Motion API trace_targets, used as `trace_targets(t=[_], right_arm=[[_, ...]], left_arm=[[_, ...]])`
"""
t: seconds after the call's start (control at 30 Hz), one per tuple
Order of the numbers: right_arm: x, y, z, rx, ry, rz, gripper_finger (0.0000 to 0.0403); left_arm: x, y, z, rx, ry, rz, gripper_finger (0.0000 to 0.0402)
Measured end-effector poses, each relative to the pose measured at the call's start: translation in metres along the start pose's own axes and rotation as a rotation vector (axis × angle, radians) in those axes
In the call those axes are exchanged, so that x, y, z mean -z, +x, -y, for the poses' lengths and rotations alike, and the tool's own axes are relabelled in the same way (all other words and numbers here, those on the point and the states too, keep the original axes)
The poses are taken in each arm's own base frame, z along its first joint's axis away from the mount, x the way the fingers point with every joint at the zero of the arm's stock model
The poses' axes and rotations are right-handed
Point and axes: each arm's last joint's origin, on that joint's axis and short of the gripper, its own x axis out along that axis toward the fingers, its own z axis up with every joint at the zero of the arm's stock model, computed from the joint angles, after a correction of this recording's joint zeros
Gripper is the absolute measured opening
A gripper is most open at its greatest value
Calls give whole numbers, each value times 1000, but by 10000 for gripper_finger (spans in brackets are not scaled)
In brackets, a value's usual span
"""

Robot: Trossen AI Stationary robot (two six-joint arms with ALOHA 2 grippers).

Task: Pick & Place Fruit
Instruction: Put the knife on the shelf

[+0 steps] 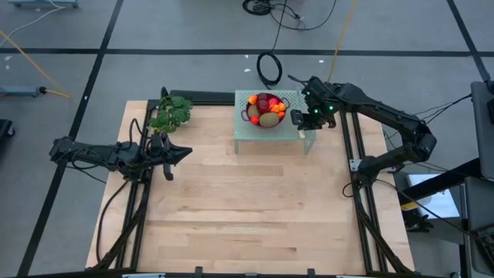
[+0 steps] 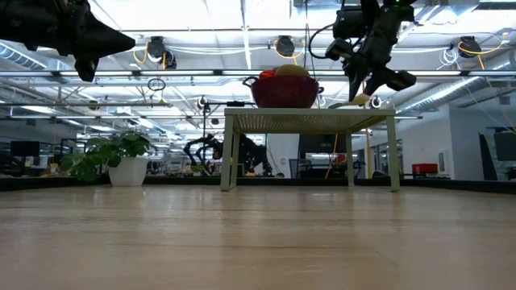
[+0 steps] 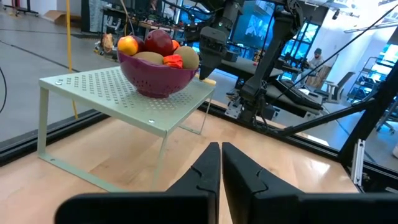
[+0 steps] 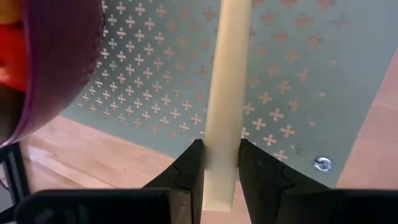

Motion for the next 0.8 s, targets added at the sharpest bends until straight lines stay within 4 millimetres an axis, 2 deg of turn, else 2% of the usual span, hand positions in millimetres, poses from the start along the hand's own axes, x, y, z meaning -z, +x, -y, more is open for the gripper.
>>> trace_targets(t=[0.3, 0.57, 0.8], right_arm=[[0, 0, 1, 20, -2, 13, 73], [-5, 13, -1, 45, -16, -17, 73], [-5, 13, -1, 41, -21, -11, 73]], left_arm=[[0, 0, 0, 0, 0, 0, 21], [0, 0, 0, 0, -1, 0, 21], [0, 0, 0, 0, -4, 0, 21]])
